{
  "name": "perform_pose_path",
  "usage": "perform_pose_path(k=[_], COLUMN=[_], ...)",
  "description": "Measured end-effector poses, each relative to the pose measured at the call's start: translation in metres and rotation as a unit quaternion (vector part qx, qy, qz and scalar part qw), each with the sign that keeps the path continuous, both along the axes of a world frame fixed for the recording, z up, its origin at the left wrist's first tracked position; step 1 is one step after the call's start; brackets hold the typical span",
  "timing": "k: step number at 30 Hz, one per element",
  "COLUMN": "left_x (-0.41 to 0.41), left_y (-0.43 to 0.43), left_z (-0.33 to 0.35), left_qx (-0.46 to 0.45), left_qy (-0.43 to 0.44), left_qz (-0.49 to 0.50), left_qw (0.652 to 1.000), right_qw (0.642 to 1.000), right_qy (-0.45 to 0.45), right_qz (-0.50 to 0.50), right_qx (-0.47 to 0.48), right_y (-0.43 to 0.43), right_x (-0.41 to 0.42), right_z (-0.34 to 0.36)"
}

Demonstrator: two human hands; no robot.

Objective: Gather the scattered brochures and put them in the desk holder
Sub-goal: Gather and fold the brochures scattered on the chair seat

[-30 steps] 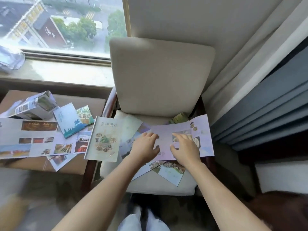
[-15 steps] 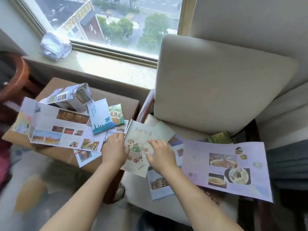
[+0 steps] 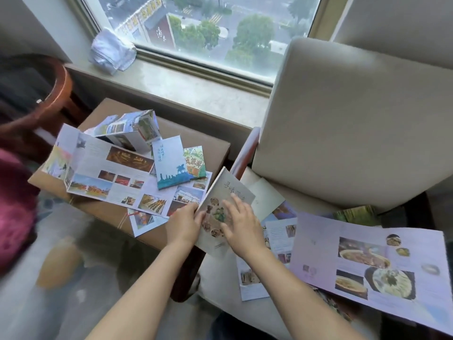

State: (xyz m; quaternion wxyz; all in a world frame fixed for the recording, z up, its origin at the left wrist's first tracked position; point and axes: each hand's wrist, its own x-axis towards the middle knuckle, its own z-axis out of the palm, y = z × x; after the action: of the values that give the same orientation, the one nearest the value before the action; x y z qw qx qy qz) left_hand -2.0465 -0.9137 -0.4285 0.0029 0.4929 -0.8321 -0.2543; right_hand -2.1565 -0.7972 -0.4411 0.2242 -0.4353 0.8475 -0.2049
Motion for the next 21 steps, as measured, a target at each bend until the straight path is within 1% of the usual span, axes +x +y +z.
perform_pose_path(k=[2, 3, 4, 5, 7, 8, 9, 11, 13, 16, 18, 21], left_x=[-0.004, -0.007, -0.011, -0.015, -0.028, -0.037, -0.046, -0.063, -0.074, -0.076, -0.066, -0.044], left_y=[-0.007, -0.009, -0.011, -0.011, -0.006, -0.001, 0.008, 0.032, 0.060, 0.098, 0.122, 0.151], left_z=[0.022, 0.034, 0.047, 0.059, 0.083, 0.092, 0.099, 0.101, 0.088, 0.045, 0.006, -0.055], left_qx=[-0.040, -0.062, -0.080, -0.089, -0.073, -0.055, -0.037, 0.012, 0.079, 0.173, 0.239, 0.300], left_qy=[0.011, 0.022, 0.041, 0.068, 0.131, 0.160, 0.183, 0.219, 0.239, 0.223, 0.195, 0.143], left_qz=[-0.013, -0.019, -0.023, -0.030, -0.051, -0.066, -0.082, -0.109, -0.124, -0.115, -0.087, -0.009], left_qw=[0.999, 0.998, 0.996, 0.993, 0.987, 0.983, 0.979, 0.969, 0.960, 0.952, 0.947, 0.943], right_qw=[0.991, 0.976, 0.950, 0.915, 0.833, 0.796, 0.767, 0.727, 0.709, 0.683, 0.689, 0.722], right_qy=[-0.056, -0.106, -0.174, -0.254, -0.394, -0.438, -0.465, -0.474, -0.443, -0.419, -0.400, -0.365], right_qz=[-0.110, -0.177, -0.240, -0.291, -0.357, -0.376, -0.388, -0.409, -0.453, -0.529, -0.558, -0.568], right_qx=[-0.046, -0.071, -0.094, -0.115, -0.156, -0.180, -0.212, -0.283, -0.311, -0.282, -0.234, -0.151], right_y=[-0.001, -0.001, -0.003, -0.003, -0.001, 0.003, 0.010, 0.030, 0.060, 0.108, 0.134, 0.161], right_x=[-0.004, -0.007, -0.011, -0.015, -0.022, -0.026, -0.030, -0.040, -0.049, -0.053, -0.045, -0.023], right_z=[0.012, 0.019, 0.028, 0.037, 0.052, 0.058, 0.062, 0.064, 0.055, 0.023, -0.004, -0.047])
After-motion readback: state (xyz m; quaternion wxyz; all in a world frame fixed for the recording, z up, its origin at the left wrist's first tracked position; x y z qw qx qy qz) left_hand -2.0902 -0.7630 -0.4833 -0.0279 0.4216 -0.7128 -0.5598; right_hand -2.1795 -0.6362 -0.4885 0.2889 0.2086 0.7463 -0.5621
